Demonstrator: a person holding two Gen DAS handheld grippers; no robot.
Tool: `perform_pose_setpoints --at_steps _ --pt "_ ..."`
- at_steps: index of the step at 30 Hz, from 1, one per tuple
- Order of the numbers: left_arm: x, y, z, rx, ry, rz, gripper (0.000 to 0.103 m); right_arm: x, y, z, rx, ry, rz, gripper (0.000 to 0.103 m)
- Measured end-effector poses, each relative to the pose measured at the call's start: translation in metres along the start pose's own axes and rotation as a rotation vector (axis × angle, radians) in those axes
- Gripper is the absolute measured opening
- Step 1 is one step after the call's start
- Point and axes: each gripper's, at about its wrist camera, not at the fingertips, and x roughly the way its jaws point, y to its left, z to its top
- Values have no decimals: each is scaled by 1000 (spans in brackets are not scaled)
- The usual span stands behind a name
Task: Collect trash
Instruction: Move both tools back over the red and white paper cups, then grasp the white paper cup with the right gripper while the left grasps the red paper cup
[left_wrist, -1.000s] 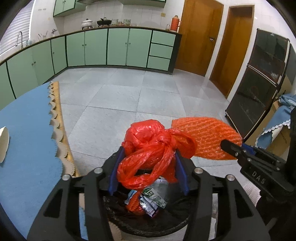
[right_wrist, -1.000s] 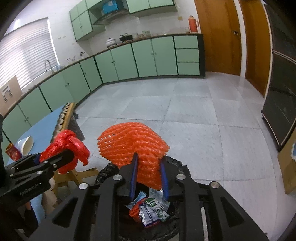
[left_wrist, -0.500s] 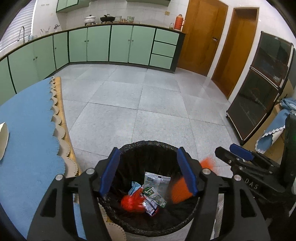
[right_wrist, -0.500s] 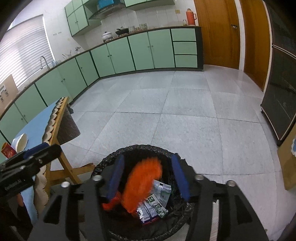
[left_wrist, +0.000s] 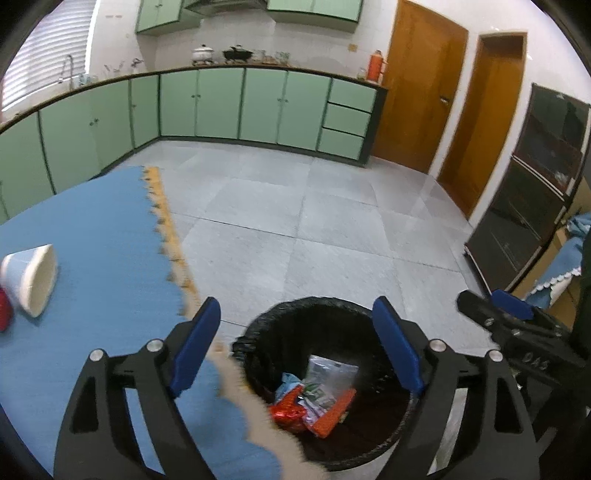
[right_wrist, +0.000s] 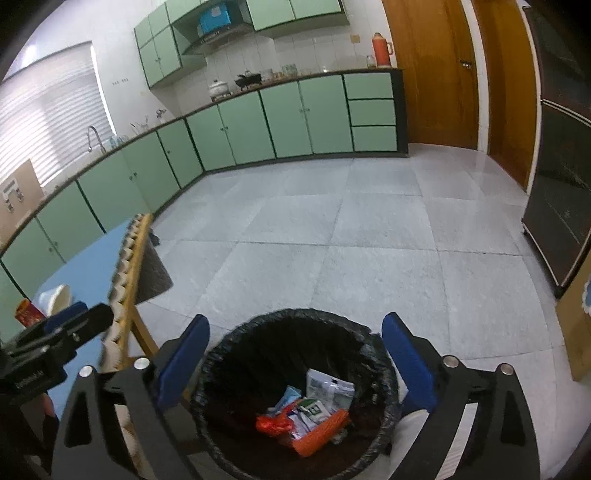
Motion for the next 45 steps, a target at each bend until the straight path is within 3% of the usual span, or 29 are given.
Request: perform_pose_setpoints --at_steps 9,21,28,35,45 --pt "-53 81 -3 -81 -77 165 85 -3 65 5 -84 -48 94 97" --pt "-122 206 -23 -205 -124 444 85 26 211 -7 -262 -32 335 97" --pt "-152 255 -44 -273 -129 538 85 38 289 -22 -363 -14 447 95" --pt "-164 283 -59 -320 -121 566 85 55 339 -40 -422 57 508 81" --pt "-166 310 -67 -364 -102 573 85 80 369 -53 -450 176 569 53"
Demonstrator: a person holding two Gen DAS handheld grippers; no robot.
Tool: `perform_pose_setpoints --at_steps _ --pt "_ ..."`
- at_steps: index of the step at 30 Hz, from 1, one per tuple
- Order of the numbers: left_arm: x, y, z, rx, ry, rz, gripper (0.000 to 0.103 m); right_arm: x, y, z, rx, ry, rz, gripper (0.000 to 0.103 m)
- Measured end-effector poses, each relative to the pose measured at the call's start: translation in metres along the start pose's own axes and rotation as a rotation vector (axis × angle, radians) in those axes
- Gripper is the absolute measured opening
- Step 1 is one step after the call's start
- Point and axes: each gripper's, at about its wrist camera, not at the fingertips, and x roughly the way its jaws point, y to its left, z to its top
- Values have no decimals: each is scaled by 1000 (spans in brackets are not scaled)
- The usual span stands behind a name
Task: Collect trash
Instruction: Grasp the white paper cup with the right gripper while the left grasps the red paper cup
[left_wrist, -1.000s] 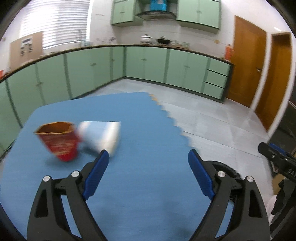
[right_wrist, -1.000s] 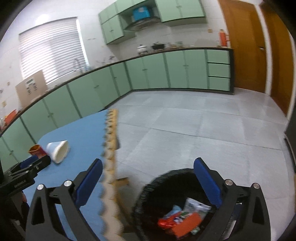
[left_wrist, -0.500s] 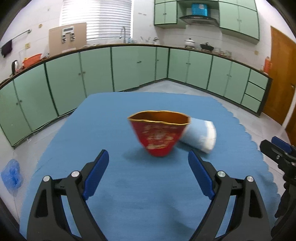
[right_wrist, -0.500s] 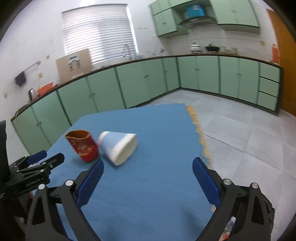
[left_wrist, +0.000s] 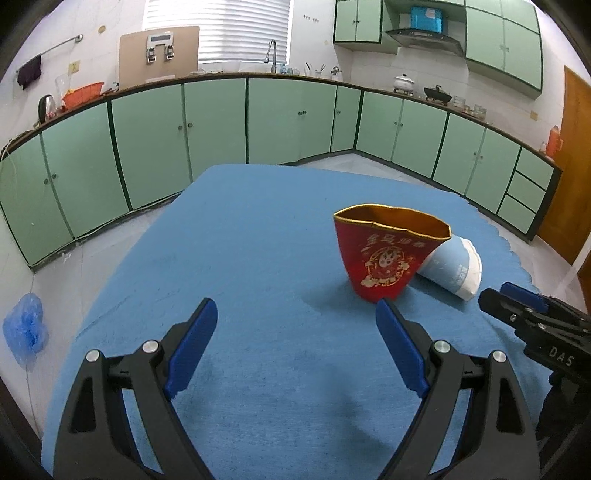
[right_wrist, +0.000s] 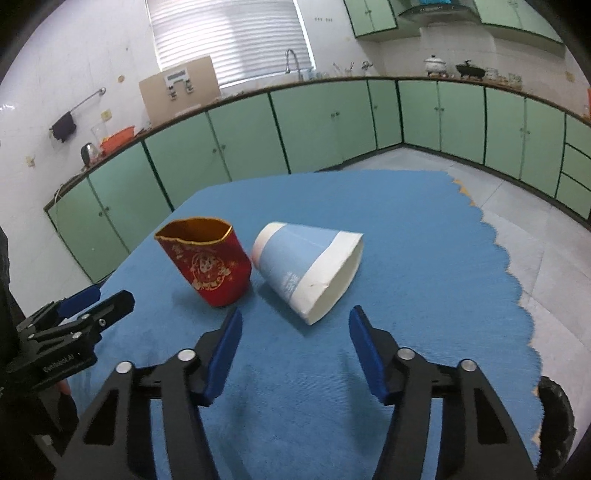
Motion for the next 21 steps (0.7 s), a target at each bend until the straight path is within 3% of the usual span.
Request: perform_pose_setpoints --at_steps 6,21 --pt "3 0 1 -2 4 -8 85 14 -1 5 21 40 47 41" --pt "16 3 4 -13 27 -6 85 21 -4 10 31 46 73 33"
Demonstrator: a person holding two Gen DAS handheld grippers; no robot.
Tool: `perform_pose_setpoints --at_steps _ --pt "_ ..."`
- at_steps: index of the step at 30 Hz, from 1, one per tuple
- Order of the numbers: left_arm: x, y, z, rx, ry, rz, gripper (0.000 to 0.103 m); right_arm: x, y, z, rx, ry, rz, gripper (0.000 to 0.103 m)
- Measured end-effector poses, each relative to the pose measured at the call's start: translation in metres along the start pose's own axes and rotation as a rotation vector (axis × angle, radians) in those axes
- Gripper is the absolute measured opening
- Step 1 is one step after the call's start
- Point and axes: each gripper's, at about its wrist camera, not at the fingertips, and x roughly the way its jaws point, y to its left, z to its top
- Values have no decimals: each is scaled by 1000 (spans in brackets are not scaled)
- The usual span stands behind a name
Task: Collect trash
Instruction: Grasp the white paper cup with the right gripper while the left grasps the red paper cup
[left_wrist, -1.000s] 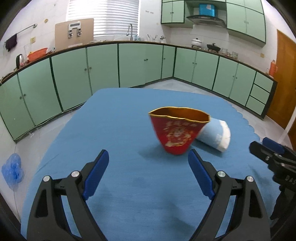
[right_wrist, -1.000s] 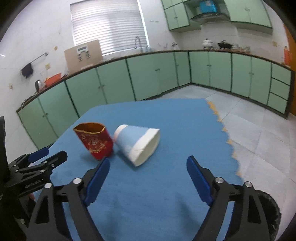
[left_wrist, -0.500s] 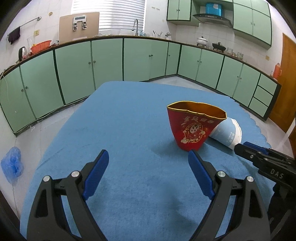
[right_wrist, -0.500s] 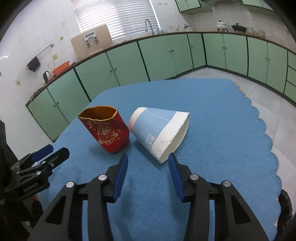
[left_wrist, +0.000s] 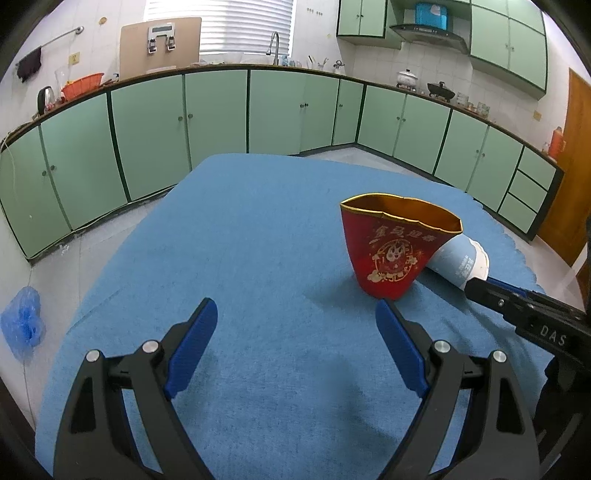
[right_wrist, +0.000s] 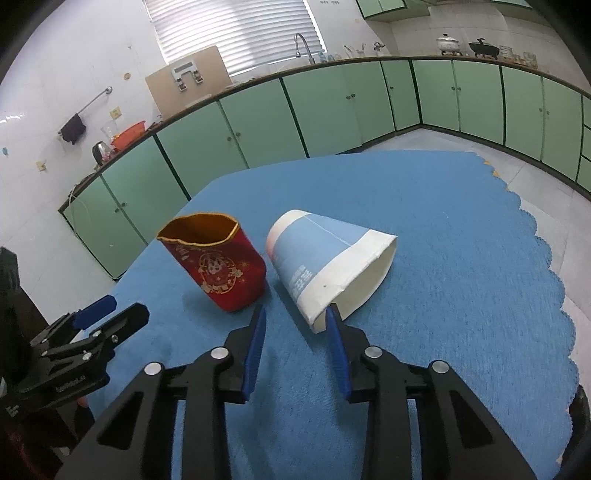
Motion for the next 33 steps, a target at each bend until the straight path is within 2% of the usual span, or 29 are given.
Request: perform_pose_setpoints --at_steps 5,12,18,20,26,33 --pt "3 1 1 -2 2 -5 85 -4 4 2 -24 -23 -7 33" --pt "8 4 2 -4 9 -11 85 5 7 6 -32 -6 9 33" --pt "7 0 4 0 7 -11 85 13 2 8 -6 20 37 12" --pt "6 -1 4 1 3 -14 85 9 -3 10 12 7 38 9" --pt "0 -12 8 9 -21 -42 85 -8 -11 11 -13 -32 -61 6" --pt "-10 -45 25 37 -74 -115 85 -23 -27 14 25 -52 -92 6"
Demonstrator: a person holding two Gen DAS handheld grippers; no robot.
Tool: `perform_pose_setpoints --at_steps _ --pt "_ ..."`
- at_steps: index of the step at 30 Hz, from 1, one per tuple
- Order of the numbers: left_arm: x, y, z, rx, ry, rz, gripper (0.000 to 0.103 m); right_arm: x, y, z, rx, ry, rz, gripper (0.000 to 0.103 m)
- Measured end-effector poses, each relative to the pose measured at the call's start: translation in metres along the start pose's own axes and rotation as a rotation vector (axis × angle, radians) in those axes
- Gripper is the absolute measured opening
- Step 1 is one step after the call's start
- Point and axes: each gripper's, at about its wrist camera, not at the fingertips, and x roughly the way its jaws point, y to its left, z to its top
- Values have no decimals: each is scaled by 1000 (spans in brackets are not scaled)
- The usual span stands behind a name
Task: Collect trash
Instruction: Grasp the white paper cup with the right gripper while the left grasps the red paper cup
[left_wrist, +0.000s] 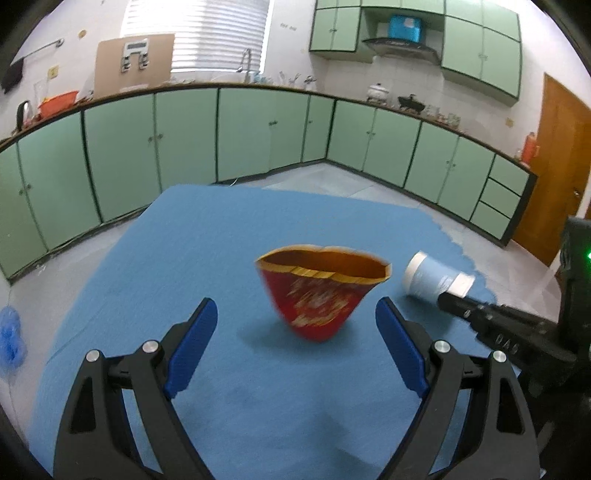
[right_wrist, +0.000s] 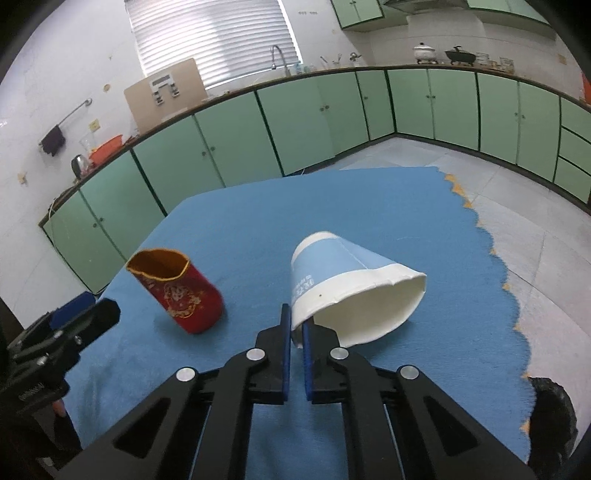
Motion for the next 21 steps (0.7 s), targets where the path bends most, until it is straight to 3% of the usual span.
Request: perform_pose_setpoints --at_steps 8,13,21 --pt "12 -30 21 22 -41 -42 83 -11 -5 5 -8 -23 -18 6" --pt "24 -42 23 37 -20 -48 75 -12 -10 5 5 -26 -17 6" --pt "37 -47 13 48 30 -32 73 -12 -12 3 8 -27 -13 6"
